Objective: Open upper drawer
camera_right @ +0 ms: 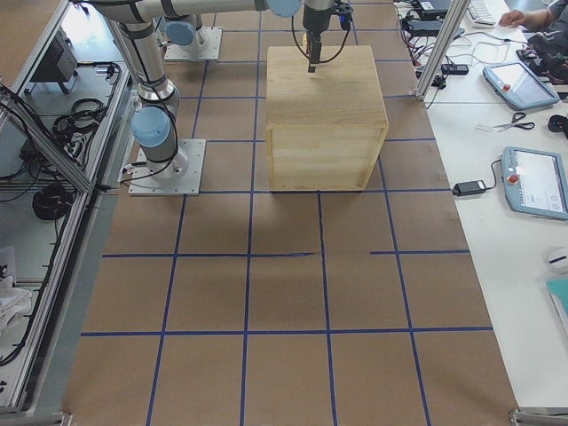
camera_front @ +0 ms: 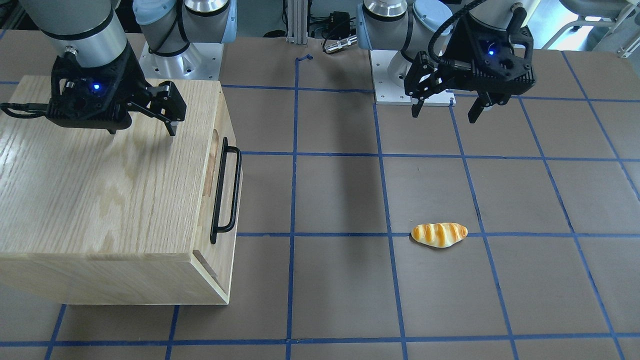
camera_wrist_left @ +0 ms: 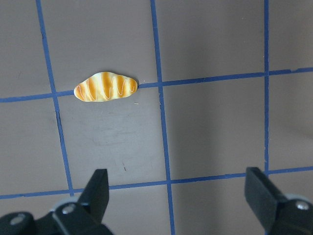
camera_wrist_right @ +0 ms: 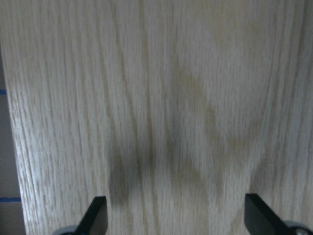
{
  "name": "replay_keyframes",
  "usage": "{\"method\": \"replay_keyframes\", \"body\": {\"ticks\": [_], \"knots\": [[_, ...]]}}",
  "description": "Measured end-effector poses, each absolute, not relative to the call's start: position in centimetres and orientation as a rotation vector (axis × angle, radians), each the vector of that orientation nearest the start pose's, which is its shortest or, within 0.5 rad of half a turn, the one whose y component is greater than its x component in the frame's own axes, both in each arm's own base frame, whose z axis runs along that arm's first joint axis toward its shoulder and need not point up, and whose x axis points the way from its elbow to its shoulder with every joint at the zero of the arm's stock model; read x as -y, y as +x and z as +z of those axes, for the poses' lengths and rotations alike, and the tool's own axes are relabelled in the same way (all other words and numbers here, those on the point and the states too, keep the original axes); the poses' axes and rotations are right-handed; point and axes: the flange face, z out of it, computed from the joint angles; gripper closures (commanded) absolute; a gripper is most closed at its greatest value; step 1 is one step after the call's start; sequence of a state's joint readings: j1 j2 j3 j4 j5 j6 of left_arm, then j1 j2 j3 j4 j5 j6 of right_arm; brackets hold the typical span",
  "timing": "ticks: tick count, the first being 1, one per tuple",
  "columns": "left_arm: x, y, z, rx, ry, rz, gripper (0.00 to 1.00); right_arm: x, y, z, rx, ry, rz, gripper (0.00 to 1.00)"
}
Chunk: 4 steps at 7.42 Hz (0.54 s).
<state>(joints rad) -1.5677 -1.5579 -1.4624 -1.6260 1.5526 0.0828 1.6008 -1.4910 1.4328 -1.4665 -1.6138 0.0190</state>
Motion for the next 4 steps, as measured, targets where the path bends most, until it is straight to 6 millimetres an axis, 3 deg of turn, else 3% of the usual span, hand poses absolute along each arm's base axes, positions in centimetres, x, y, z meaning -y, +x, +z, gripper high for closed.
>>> {"method": "replay_keyframes", "body": {"ticks": [4], "knots": [[49.29,-13.40,53.75,-3.157,0.125,-0.091,0.00,51.63,14.44,50.49,-3.185,-0.018,0.072,0.00]]}}
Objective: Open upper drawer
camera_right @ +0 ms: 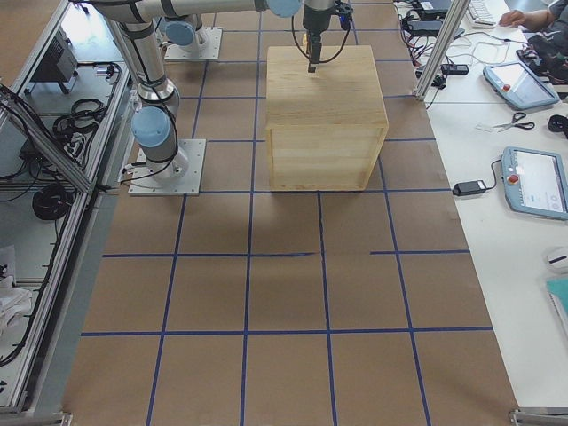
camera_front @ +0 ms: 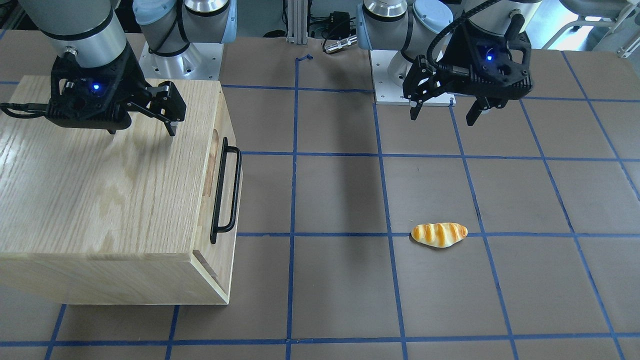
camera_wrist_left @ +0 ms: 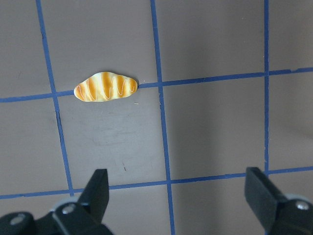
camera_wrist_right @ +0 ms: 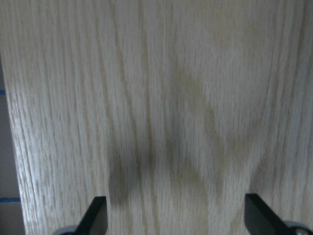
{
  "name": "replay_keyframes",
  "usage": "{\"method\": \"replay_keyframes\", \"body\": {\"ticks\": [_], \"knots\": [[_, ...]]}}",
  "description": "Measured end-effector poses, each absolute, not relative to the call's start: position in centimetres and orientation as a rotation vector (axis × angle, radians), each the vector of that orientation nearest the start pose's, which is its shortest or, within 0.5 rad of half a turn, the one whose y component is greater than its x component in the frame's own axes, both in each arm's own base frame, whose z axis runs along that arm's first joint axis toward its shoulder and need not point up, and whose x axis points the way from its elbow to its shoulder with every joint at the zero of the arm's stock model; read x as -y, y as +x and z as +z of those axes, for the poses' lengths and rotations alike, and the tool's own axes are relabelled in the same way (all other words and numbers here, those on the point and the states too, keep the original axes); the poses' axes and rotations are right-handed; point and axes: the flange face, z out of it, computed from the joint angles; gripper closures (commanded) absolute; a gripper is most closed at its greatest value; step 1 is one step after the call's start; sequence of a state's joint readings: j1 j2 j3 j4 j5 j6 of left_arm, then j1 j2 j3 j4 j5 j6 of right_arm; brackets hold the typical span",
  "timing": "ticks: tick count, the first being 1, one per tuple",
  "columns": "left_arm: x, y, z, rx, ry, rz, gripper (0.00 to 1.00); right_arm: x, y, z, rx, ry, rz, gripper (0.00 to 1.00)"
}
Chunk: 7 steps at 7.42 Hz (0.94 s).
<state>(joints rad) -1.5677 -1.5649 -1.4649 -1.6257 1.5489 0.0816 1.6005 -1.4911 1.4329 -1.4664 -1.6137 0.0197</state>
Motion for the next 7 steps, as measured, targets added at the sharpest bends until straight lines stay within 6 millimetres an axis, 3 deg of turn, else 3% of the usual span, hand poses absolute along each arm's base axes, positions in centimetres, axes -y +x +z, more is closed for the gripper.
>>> {"method": "replay_keyframes", "body": {"ticks": [7], "knots": [[47.8,-13.1,52.9,-3.154,0.133,-0.063,0.00,51.6,14.5,50.5,-3.185,-0.019,0.072,0.00]]}}
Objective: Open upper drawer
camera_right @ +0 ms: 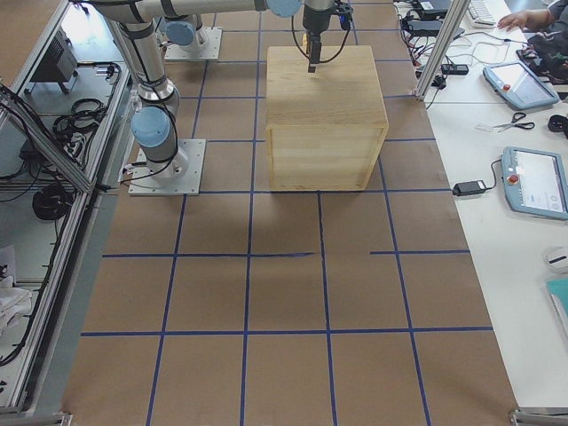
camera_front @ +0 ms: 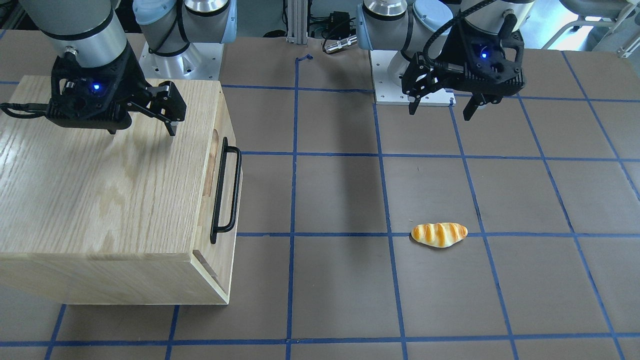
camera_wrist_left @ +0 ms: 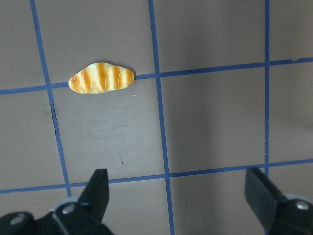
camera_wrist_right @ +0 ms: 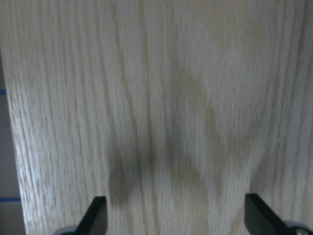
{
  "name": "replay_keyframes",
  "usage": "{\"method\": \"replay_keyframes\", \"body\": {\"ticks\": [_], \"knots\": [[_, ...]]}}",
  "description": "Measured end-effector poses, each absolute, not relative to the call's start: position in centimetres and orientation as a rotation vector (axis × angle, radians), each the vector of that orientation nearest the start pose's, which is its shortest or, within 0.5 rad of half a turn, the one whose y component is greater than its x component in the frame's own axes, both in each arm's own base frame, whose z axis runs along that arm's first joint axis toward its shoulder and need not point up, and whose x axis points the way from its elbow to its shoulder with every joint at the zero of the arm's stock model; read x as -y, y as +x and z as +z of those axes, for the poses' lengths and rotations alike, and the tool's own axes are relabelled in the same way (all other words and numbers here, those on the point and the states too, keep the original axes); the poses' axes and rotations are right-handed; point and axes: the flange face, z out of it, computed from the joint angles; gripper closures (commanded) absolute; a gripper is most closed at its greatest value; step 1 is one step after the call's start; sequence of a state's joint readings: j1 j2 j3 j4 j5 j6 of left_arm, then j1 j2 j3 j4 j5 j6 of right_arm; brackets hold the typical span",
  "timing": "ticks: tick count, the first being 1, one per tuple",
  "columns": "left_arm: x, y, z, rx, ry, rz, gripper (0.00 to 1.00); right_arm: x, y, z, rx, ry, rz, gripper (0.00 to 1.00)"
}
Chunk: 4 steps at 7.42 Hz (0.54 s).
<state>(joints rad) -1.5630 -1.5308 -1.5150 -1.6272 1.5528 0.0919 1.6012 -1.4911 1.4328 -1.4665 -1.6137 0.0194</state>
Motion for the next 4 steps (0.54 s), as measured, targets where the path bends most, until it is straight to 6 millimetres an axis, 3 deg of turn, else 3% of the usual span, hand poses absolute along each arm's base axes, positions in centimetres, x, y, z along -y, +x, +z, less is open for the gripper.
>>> {"method": "replay_keyframes", "body": {"ticks": [4], "knots": [[48.87,-13.39,52.45,-3.167,0.048,-0.064,0.00,51.62,14.49,50.50,-3.185,-0.019,0.072,0.00]]}}
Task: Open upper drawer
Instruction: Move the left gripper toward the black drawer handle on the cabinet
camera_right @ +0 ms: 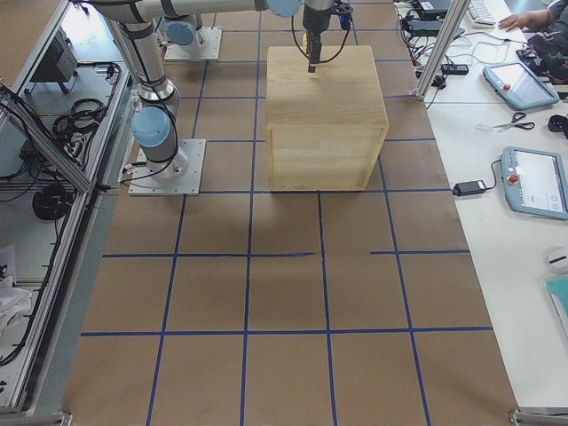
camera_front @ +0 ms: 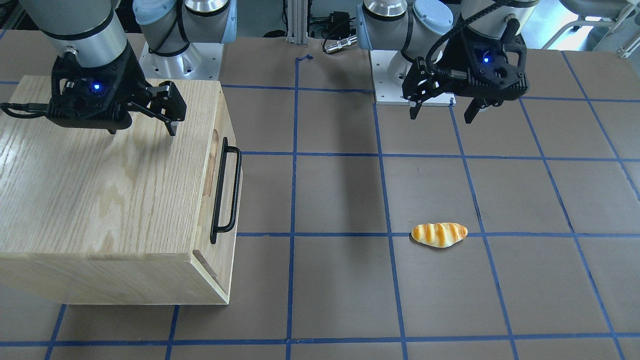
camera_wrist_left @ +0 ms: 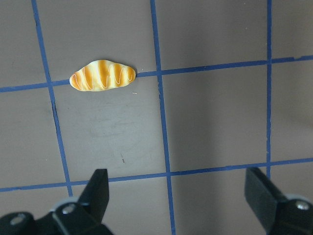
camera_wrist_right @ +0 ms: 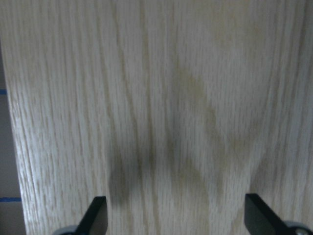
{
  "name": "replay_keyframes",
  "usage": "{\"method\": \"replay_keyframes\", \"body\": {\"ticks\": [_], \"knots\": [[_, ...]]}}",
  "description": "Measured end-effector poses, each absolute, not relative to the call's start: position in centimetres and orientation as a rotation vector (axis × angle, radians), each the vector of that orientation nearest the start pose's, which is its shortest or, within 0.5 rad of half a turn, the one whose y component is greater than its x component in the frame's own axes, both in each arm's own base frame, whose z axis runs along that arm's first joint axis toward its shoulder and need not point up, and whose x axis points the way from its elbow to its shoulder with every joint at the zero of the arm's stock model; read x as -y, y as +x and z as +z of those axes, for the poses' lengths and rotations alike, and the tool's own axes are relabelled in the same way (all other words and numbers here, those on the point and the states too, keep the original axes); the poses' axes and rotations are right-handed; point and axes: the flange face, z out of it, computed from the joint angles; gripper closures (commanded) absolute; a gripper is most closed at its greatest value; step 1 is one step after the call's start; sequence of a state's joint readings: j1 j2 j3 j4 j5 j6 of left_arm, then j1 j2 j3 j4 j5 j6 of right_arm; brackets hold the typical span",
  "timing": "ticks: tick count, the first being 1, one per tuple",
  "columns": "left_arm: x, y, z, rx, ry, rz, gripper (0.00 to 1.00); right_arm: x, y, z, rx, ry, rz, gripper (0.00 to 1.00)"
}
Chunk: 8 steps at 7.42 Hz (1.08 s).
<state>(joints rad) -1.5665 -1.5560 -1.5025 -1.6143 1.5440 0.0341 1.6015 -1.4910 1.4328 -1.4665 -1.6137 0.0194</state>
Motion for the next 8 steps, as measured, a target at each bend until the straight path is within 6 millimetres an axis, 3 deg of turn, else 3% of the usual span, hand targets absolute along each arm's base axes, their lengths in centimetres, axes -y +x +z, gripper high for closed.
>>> {"method": "replay_keyframes", "body": {"ticks": [3,6,8], "knots": [[52.3,-17.7,49.8,-3.293,-0.114,-0.155,0.00,51.6,14.5,50.5,-3.185,-0.019,0.072,0.00],[55.6,-26.2,45.0,-3.459,-0.325,-0.182,0.00,51.6,14.5,50.5,-3.185,-0.020,0.072,0.00],[56.0,-31.5,42.7,-3.571,-0.374,-0.141,0.00,51.6,14.5,50.5,-3.185,-0.019,0.072,0.00]]}}
